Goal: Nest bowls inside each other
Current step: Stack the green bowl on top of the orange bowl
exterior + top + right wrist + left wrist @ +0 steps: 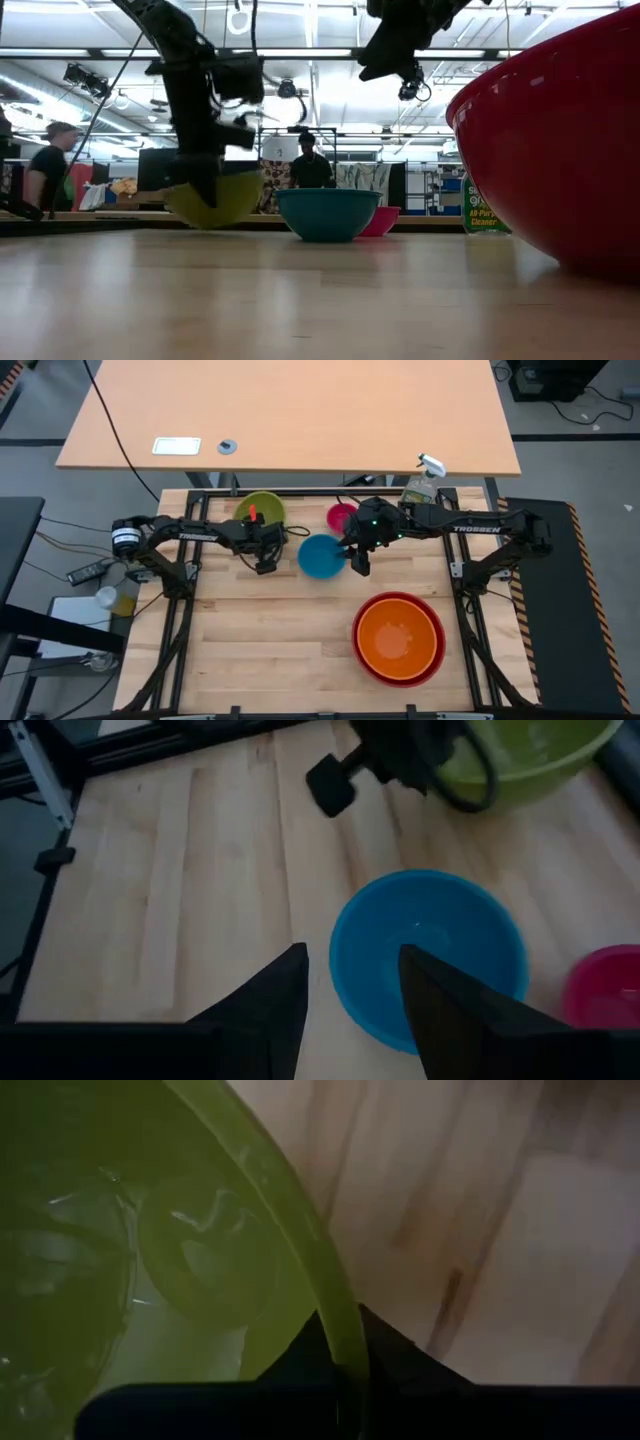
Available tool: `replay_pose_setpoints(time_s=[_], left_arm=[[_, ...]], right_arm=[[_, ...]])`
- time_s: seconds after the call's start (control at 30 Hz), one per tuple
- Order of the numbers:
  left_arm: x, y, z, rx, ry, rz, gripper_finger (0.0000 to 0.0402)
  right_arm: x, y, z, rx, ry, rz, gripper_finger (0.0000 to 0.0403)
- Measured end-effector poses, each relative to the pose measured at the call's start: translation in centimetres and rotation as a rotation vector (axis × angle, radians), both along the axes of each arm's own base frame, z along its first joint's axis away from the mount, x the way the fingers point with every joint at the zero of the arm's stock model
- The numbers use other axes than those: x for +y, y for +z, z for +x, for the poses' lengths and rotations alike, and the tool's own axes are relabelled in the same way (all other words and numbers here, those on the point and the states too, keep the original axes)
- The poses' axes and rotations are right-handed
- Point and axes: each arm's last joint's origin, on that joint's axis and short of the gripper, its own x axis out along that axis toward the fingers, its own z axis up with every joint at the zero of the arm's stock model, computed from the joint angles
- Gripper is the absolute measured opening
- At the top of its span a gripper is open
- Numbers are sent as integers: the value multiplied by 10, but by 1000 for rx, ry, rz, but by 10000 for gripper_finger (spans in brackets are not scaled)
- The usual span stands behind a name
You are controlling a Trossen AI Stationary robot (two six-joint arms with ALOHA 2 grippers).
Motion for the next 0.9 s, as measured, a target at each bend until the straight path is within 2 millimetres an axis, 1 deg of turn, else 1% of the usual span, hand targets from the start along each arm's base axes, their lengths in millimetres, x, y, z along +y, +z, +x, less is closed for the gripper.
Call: replay_pose_setpoints(time_s=[0.07, 0.13, 0.2, 0.3, 0.37, 0.4, 0.47, 0.57, 0.7, 0.77, 0.9], left_arm=[[-7, 16, 2, -27, -32, 10, 13], [-14, 35, 5, -64, -64, 19, 8], [-24, 57, 12, -132, -103, 29, 6], [-39, 96, 29, -277, -159, 42, 6], [-50, 118, 45, -366, -182, 38, 5], [-55, 128, 53, -406, -194, 35, 5], [-67, 139, 74, -449, -234, 4, 4], [-86, 148, 106, -490, -322, -79, 4], [-116, 150, 145, -518, -471, -221, 4], [-131, 150, 163, -535, -531, -276, 4], [-160, 142, 194, -587, -639, -353, 4]], right_arm=[[-1, 6, -7, -9, -22, -27, 164], [-4, 14, -15, -26, -53, -50, 164], [-9, 24, -25, -53, -86, -67, 164], [-17, 37, -40, -94, -133, -91, 164], [-21, 43, -51, -99, -177, -110, 164], [-24, 47, -56, -105, -200, -120, 164], [-27, 51, -68, -100, -245, -137, 164], [-32, 55, -84, -60, -332, -152, 164], [-37, 54, -101, 13, -437, -191, 164], [-39, 55, -106, 36, -479, -208, 164], [-41, 58, -112, 24, -508, -216, 164]])
